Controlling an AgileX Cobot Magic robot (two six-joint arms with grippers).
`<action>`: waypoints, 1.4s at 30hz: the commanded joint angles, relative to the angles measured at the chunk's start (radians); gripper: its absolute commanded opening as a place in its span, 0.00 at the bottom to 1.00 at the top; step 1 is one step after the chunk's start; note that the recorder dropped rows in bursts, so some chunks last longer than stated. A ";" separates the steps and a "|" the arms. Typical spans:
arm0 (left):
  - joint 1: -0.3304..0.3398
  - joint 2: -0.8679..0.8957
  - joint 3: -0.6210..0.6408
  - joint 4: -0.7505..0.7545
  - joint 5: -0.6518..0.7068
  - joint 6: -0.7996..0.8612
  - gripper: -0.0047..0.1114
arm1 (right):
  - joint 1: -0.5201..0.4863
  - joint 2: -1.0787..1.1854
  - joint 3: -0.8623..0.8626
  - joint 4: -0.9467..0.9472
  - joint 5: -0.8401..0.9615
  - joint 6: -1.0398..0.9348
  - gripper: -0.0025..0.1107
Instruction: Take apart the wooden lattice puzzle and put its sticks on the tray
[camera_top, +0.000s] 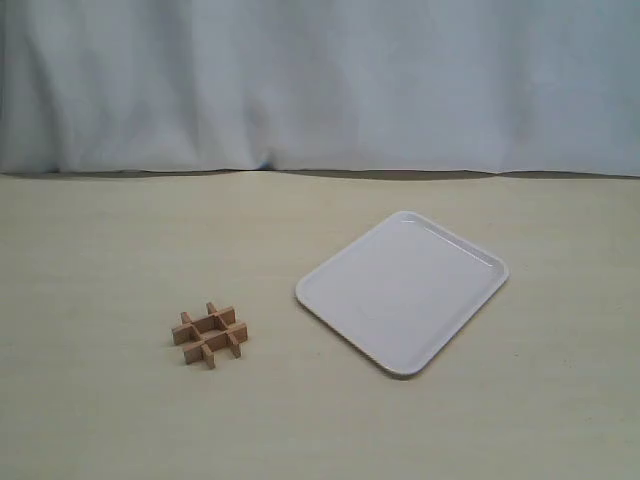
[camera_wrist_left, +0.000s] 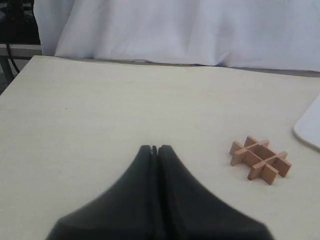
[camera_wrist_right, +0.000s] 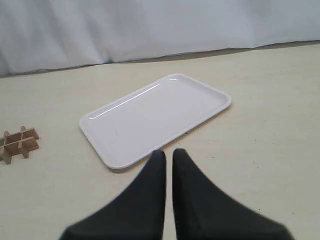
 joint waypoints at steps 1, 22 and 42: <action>0.002 -0.002 0.001 -0.001 -0.011 0.003 0.04 | 0.001 -0.005 0.001 -0.009 -0.004 0.002 0.06; 0.002 -0.002 0.001 -0.006 -0.951 -0.041 0.04 | 0.001 -0.005 0.001 -0.009 -0.004 0.002 0.06; 0.002 0.489 -0.550 0.000 -0.282 -0.009 0.04 | 0.001 -0.005 0.001 -0.009 -0.004 0.002 0.06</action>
